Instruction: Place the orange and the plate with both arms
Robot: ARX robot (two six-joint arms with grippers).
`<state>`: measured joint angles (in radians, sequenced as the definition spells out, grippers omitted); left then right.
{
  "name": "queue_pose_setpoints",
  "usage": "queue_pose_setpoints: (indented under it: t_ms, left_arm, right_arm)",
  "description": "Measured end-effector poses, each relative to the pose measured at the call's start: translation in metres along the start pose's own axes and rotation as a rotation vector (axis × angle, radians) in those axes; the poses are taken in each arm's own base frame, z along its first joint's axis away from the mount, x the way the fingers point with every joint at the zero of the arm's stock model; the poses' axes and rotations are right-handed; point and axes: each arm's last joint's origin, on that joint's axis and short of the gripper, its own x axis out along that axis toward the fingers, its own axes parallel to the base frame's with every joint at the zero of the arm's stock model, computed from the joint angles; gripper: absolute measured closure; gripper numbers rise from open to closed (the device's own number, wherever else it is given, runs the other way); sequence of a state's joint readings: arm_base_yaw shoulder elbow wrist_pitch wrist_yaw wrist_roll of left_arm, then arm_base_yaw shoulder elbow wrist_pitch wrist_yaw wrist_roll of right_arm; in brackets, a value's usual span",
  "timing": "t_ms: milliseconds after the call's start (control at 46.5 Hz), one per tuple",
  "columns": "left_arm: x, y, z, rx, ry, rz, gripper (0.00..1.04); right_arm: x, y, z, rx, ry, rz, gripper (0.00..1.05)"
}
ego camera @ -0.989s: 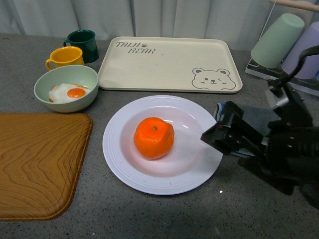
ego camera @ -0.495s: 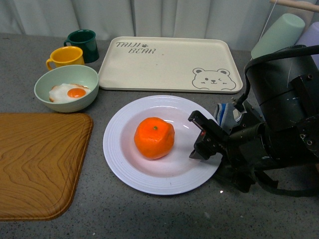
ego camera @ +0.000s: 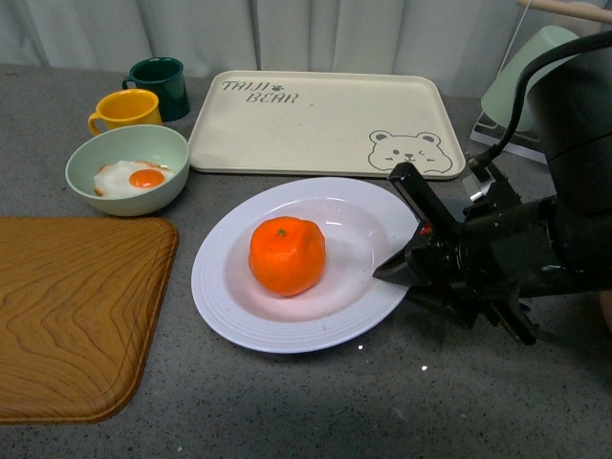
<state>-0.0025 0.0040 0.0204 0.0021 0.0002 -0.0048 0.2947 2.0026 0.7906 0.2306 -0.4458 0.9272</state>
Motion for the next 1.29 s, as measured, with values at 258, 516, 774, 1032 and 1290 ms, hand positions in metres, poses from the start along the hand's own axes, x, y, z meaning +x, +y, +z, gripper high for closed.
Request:
queue_pose_setpoints:
  t_ms: [258,516,774,1032,1290]
  left_arm:
    - [0.0,0.0,0.0,0.0,0.0,0.0,0.07]
    - [0.0,0.0,0.0,0.0,0.0,0.0,0.07]
    - [0.0,0.0,0.0,0.0,0.0,0.0,0.07]
    - [0.0,0.0,0.0,0.0,0.0,0.0,0.07]
    - [0.0,0.0,0.0,0.0,0.0,0.0,0.07]
  right_arm:
    - [-0.017,-0.017,-0.005,0.055,-0.008,0.248,1.03]
    - [-0.04,0.005,0.019,-0.012,-0.116,0.49,1.04]
    - [-0.008,0.038,0.071,-0.009,-0.143,0.526,1.04]
    - [0.05,0.06,0.113,0.039,-0.132,0.481,1.04]
    - [0.088,0.075,0.136,0.056,-0.136,0.424,1.04]
